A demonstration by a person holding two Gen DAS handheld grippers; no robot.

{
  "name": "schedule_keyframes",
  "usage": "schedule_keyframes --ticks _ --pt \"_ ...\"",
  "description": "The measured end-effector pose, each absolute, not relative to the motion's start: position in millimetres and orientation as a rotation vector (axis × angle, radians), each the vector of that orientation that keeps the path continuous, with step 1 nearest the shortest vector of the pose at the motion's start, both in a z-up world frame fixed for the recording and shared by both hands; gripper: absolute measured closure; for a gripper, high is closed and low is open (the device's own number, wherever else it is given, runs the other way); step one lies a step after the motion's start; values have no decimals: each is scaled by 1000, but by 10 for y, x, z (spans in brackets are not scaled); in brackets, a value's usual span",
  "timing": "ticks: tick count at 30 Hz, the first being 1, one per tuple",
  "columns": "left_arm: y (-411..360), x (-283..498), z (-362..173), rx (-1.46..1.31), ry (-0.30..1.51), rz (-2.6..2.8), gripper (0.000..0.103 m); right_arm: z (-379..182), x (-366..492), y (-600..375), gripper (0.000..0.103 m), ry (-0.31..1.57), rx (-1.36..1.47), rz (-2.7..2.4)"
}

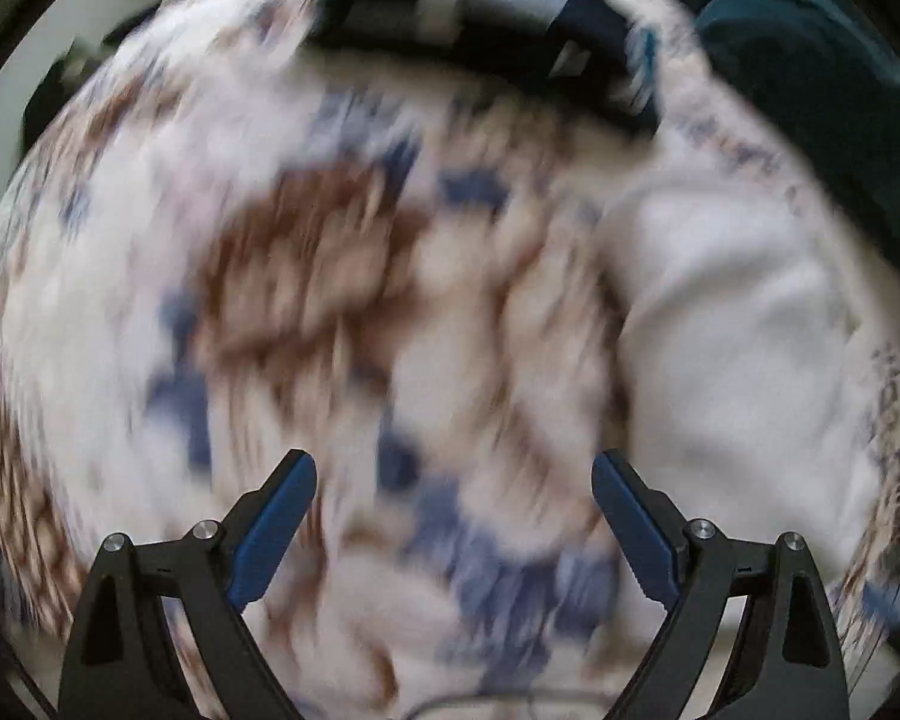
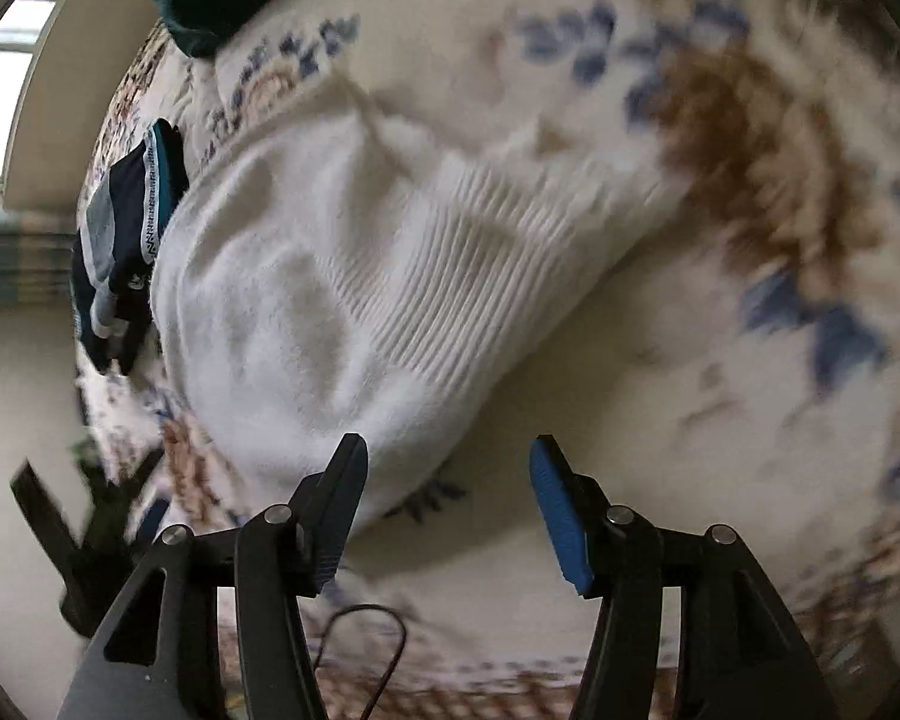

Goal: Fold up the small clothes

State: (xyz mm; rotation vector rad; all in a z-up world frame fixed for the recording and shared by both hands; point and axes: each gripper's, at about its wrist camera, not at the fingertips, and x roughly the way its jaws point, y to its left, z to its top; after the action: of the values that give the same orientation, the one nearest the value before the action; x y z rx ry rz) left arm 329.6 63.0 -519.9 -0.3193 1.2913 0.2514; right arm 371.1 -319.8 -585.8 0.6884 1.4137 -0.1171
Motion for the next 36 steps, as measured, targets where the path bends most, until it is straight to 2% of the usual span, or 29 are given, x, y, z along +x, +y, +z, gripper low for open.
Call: schedule_keyframes --ticks 5,6,7,8,16,17,18,19,26,31,34,36 --pt "616 3166 -5738 -340 1423 304 8 -5545 3992 -3398 44 1333 511 -187" --pt "652 3189 -5831 -358 1430 308 8 -5559 4127 -3426 44 1328 493 -180" --pt "680 3220 -5898 -376 1440 308 1 -5582 4266 -3439 44 1329 475 -172" --pt "698 3251 -5946 -390 1447 308 0 -5631 4445 -3453 44 1335 462 -154" --pt "654 3451 -6144 -399 1468 359 0 -5927 5188 -3239 44 1360 343 48" --pt "650 3452 -6146 -396 1471 355 0 -5990 5228 -3185 46 1377 329 55" --pt "634 3497 -6113 -399 1476 357 0 -6057 5259 -3152 57 1400 342 82" --pt "612 3528 -6084 -403 1481 359 0 -6114 5282 -3143 100 1423 352 84" --pt "470 3795 -5586 -428 1347 299 0 -5699 5147 -3456 99 1295 307 -88" --pt "280 4137 -5525 -400 1311 225 0 -6070 5326 -3580 98 1448 449 10" --pt "219 4314 -5445 -406 1293 201 0 -6045 5491 -3502 93 1488 476 77" --pt "188 4453 -5429 -397 1282 197 0 -5944 5569 -3514 63 1437 494 83"
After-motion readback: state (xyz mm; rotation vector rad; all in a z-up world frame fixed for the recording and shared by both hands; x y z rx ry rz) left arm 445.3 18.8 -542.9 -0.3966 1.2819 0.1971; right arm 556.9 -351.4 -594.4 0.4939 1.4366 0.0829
